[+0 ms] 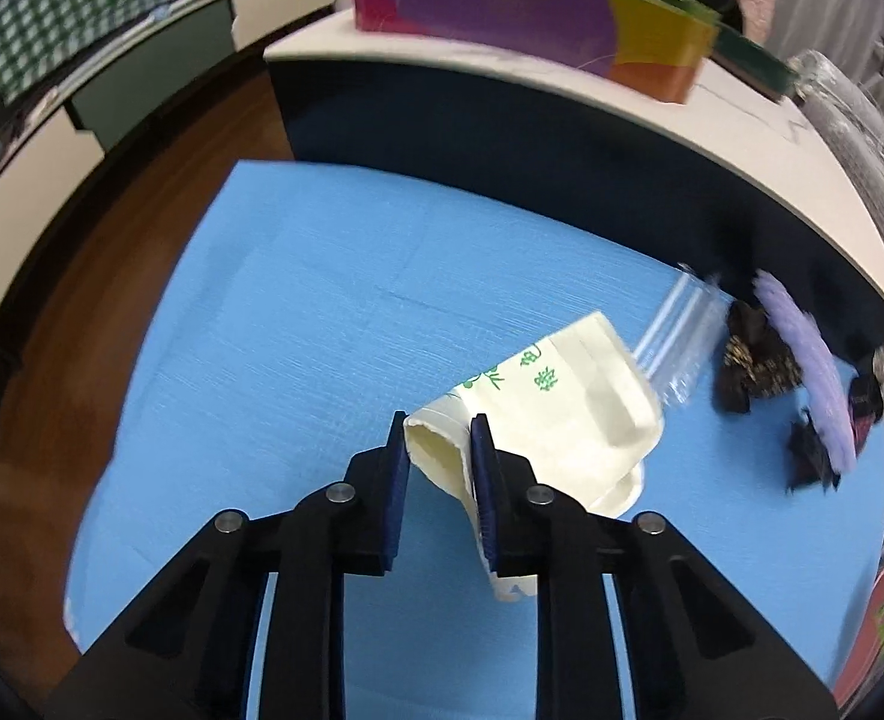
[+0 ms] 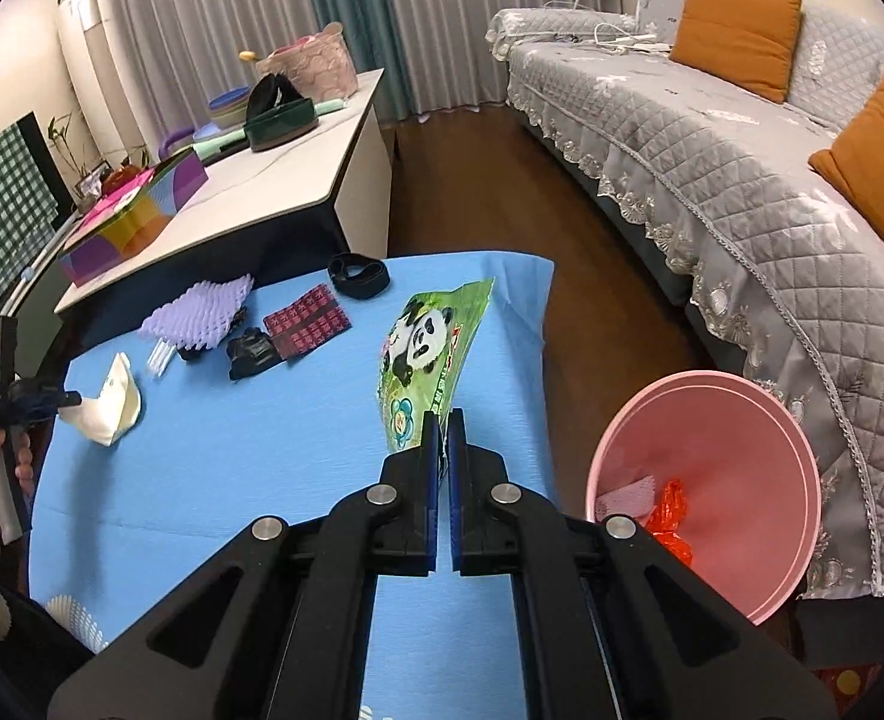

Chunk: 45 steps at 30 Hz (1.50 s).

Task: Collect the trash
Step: 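Carry the snack bag and paper cup over the pink wastebasket with both tools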

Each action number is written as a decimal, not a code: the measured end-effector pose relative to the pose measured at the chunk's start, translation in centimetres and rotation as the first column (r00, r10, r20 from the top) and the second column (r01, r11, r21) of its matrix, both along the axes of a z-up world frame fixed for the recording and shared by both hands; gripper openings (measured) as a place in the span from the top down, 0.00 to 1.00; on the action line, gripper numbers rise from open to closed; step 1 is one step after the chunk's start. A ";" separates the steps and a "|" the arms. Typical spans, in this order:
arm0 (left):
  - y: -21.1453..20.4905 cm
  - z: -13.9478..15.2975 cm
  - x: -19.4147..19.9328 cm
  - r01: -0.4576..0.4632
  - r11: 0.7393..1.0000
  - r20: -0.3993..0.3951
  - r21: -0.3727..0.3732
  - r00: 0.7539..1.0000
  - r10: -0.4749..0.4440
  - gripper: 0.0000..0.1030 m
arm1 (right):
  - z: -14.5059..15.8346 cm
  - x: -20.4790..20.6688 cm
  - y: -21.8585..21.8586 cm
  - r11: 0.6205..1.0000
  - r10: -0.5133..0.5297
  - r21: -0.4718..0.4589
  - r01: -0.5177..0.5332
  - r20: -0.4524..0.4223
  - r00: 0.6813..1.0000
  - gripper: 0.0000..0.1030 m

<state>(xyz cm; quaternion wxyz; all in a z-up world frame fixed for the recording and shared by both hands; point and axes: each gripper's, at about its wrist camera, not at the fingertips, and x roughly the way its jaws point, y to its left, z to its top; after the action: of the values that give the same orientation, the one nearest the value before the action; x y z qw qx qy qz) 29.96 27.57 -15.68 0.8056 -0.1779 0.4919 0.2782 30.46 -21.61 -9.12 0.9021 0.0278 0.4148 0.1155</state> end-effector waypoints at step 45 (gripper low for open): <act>-40.2 14.6 -2.5 0.718 0.675 0.163 0.172 0.654 -0.738 0.85 | 3.3 -7.5 -16.7 0.966 -0.251 0.094 0.240 0.123 0.960 0.97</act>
<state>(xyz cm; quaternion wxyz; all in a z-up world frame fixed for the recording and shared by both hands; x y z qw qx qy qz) 27.41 -12.68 -1.03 0.9057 0.0419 0.4166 -0.0671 23.01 -38.29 -5.78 0.9335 0.1065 0.3417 0.0204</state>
